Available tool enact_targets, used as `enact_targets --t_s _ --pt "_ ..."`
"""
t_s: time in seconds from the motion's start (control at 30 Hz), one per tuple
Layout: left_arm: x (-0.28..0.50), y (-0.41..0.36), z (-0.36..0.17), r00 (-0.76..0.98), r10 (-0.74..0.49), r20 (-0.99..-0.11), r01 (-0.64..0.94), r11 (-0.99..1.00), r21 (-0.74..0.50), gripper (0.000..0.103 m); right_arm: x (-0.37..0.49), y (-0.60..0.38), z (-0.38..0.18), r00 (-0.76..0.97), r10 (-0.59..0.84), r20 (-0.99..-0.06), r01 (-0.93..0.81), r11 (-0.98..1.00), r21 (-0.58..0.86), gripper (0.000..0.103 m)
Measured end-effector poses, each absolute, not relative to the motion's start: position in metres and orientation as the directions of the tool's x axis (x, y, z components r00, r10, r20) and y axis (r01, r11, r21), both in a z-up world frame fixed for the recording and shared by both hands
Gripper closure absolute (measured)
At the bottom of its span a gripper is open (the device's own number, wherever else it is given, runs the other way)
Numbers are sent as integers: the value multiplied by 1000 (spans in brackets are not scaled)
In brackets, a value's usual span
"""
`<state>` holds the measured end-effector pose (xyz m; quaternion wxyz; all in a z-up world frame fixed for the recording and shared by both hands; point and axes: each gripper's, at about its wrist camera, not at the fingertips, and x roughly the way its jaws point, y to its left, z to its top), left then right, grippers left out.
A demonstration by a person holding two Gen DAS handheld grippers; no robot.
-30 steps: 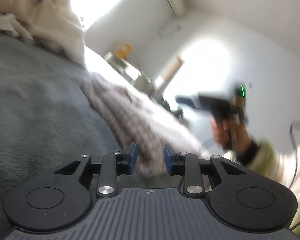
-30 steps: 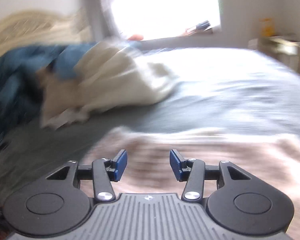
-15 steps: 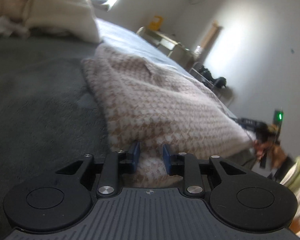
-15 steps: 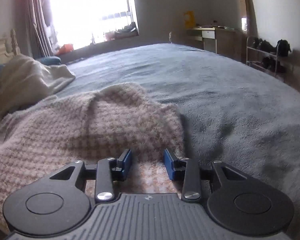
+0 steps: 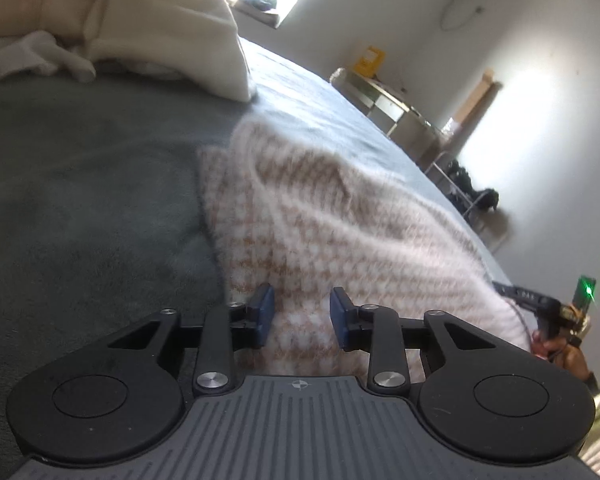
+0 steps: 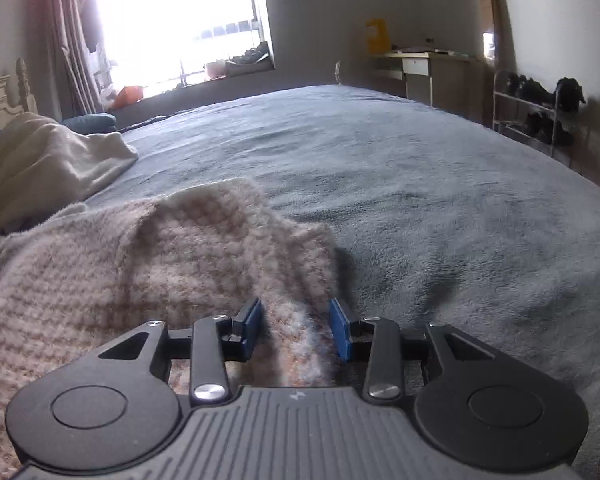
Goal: Fold clothes
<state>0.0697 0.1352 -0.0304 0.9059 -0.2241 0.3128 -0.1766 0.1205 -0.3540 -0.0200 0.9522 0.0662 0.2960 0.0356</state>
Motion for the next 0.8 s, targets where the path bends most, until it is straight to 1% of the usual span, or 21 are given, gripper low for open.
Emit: enact_targets --t_s 0.13,0.2,0.27,0.37,0.43,0.47,0.53,0.6,0.63,0.67,0.73,0.77,0.8 --pt "95 122 2 772 -461 -438 239 849 -472 68 126 -348 14 846 167 -506 -93 981 169 62" --pt "120 107 9 773 -450 -448 241 861 -448 67 143 -336 20 840 220 -495 -144 972 188 62" --pt "148 92 7 778 -406 -479 216 890 -402 67 161 -325 22 828 266 -493 -186 961 206 63" --pt "183 85 -21 761 -237 -604 69 955 -288 68 198 -318 -6 775 266 -573 -164 960 225 65" --pt "184 94 -32 762 -258 -594 56 940 -336 69 212 -326 -30 761 255 -597 -128 960 248 65" --pt "184 98 -35 763 -265 -590 52 934 -353 70 212 -332 -30 761 273 -588 -120 951 287 65" --pt "178 97 -26 763 -253 -594 58 943 -327 69 209 -337 -23 758 280 -590 -103 944 315 65" --pt "174 86 -15 781 -229 -581 94 963 -253 67 209 -336 -15 756 282 -591 -105 943 316 65" --pt "177 78 -13 789 -210 -578 113 973 -201 66 210 -333 -10 757 286 -588 -116 943 311 62" --pt "180 69 -11 797 -192 -573 130 980 -147 65 212 -329 -6 760 302 -575 -139 941 309 62" --pt "185 53 -7 814 -156 -560 162 986 -39 59 221 -325 -5 770 295 -565 -144 944 297 64" --pt "189 47 -7 818 -143 -557 170 985 -3 58 228 -323 -7 775 278 -567 -133 950 283 64" --pt "195 52 -13 809 -143 -570 158 987 -23 58 238 -325 -13 776 250 -579 -112 958 264 64"
